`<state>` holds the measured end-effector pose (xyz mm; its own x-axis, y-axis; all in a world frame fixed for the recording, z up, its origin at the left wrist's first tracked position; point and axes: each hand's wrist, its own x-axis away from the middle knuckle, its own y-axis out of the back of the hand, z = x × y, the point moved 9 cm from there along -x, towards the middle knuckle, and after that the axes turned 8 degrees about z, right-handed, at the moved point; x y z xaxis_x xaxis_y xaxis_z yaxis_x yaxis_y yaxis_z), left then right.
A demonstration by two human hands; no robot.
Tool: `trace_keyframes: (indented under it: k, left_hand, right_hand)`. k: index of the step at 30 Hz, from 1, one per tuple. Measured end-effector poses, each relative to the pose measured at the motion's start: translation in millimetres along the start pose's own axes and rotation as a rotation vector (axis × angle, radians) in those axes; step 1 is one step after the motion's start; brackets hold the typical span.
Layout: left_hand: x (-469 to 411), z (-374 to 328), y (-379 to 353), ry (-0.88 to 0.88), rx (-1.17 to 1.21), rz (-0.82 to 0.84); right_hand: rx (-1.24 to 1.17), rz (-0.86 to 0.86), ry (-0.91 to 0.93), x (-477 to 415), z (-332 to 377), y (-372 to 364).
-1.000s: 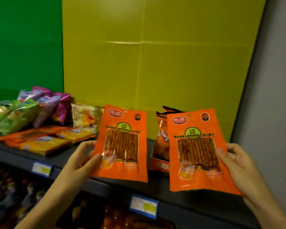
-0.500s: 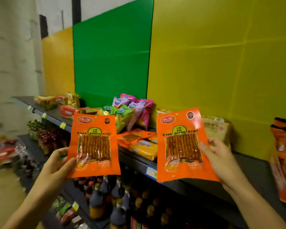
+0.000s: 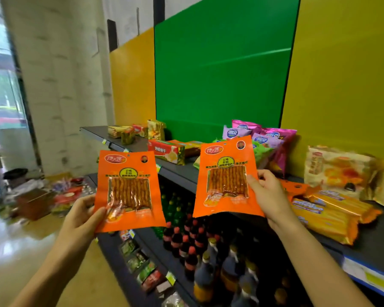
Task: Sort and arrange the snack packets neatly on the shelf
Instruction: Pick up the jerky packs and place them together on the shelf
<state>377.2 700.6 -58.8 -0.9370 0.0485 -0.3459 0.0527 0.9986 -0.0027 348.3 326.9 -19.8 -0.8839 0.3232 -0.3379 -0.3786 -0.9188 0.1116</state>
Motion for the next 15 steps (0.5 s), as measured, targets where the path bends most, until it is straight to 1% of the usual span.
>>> trace_keyframes:
  k: [3,7,12,15]
  left_hand:
    - [-31,12,18,-0.002,-0.007,-0.017]
    - [-87,31,42,-0.003,-0.021,-0.026]
    - [-176,55,65,0.01,-0.047,-0.02]
    - [-230,63,76,0.021,-0.069,-0.016]
  right_hand:
    - [0.005,0.014,0.008,-30,-5,-37]
    - [0.073,-0.01,0.051,-76,-13,-80]
    - [0.178,-0.057,0.149,-148,-12,-132]
    - [0.248,-0.084,0.17,-187,-11,-159]
